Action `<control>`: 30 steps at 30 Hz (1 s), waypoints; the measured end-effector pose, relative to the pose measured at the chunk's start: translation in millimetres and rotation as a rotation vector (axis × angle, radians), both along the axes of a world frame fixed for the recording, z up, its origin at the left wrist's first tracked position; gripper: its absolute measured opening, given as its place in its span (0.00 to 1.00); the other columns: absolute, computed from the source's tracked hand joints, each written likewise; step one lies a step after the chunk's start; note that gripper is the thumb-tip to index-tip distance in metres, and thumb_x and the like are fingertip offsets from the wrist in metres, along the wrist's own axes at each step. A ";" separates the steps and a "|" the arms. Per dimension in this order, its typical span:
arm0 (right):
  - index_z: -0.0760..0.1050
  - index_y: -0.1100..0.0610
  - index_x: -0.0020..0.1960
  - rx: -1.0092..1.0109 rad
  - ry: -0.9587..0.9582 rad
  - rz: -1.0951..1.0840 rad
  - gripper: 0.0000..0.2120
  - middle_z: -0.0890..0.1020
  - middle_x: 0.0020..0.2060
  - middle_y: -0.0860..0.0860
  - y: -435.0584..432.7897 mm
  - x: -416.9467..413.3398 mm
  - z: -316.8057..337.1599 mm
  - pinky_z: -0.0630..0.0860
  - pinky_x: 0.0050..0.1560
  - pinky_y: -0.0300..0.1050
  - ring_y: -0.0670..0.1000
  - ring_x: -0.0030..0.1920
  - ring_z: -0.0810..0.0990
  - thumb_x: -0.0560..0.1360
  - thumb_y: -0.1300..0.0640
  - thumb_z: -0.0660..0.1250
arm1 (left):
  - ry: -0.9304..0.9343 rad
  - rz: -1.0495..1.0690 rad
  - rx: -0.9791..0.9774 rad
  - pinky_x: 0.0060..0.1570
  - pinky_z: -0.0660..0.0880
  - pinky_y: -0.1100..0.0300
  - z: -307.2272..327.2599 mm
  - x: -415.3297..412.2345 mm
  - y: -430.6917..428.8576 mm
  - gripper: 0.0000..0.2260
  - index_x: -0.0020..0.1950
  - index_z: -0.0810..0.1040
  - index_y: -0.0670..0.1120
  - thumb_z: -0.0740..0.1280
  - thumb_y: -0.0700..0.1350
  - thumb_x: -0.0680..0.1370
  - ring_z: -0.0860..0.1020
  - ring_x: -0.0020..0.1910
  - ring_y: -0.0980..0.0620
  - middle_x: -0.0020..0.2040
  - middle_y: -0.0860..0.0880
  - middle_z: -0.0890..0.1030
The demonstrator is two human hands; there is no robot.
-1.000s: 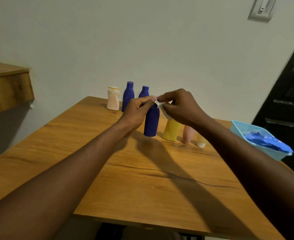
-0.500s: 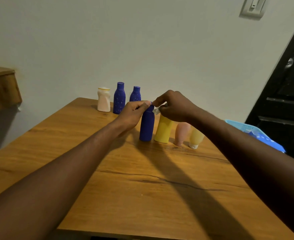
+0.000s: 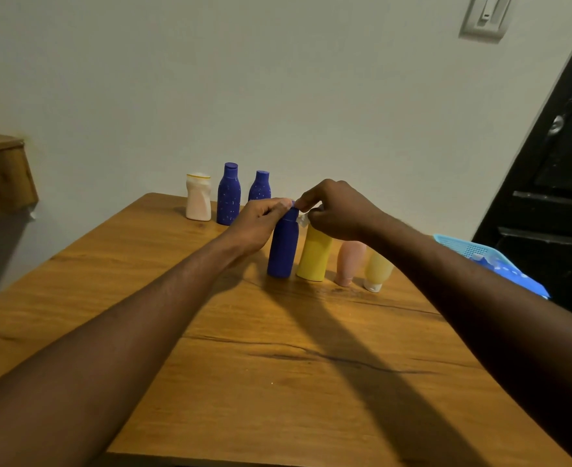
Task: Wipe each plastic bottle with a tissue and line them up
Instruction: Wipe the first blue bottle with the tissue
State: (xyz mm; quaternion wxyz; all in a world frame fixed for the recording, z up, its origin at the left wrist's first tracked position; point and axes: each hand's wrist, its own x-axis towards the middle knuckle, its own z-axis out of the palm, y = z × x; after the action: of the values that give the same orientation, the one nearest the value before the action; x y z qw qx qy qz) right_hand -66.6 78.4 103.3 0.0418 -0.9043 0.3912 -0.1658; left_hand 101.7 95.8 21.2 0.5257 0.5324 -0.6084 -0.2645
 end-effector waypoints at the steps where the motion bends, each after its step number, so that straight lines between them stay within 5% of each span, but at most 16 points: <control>1: 0.78 0.59 0.68 0.000 0.000 0.000 0.19 0.81 0.64 0.54 -0.4 0.0 -0.2 0.79 0.59 0.48 0.53 0.62 0.80 0.78 0.66 0.65 | 0.000 0.000 -0.003 0.53 0.76 0.62 -0.1 0.5 -0.2 0.15 0.66 0.80 0.47 0.58 0.51 0.87 0.80 0.56 0.56 0.60 0.50 0.83; 16: 0.78 0.59 0.68 -0.021 -0.002 0.003 0.19 0.81 0.64 0.54 0.5 2.3 -1.4 0.79 0.60 0.48 0.53 0.62 0.79 0.78 0.65 0.65 | 0.028 0.019 -0.019 0.50 0.74 0.67 0.8 0.9 4.0 0.10 0.62 0.79 0.54 0.59 0.50 0.86 0.79 0.52 0.63 0.53 0.60 0.81; 25: 0.78 0.59 0.67 -0.009 -0.020 -0.025 0.19 0.81 0.63 0.53 3.1 1.2 -1.0 0.79 0.56 0.46 0.53 0.60 0.80 0.77 0.65 0.65 | -0.018 0.068 0.017 0.47 0.72 0.64 3.7 -0.6 7.0 0.22 0.58 0.82 0.41 0.56 0.56 0.86 0.80 0.51 0.51 0.53 0.41 0.83; 30: 0.78 0.58 0.67 -0.001 -0.004 -0.039 0.19 0.81 0.63 0.53 3.7 0.2 -0.6 0.79 0.57 0.48 0.53 0.60 0.80 0.77 0.64 0.66 | -0.016 0.059 0.069 0.54 0.71 0.60 11.8 0.3 11.8 0.22 0.61 0.82 0.43 0.55 0.57 0.86 0.80 0.53 0.59 0.50 0.54 0.83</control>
State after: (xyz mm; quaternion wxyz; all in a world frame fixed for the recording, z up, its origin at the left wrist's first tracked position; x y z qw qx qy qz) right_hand -66.4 82.1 102.7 0.0387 -0.8961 0.4087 -0.1687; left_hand 102.1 107.6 33.0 0.5097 0.5700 -0.5872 -0.2657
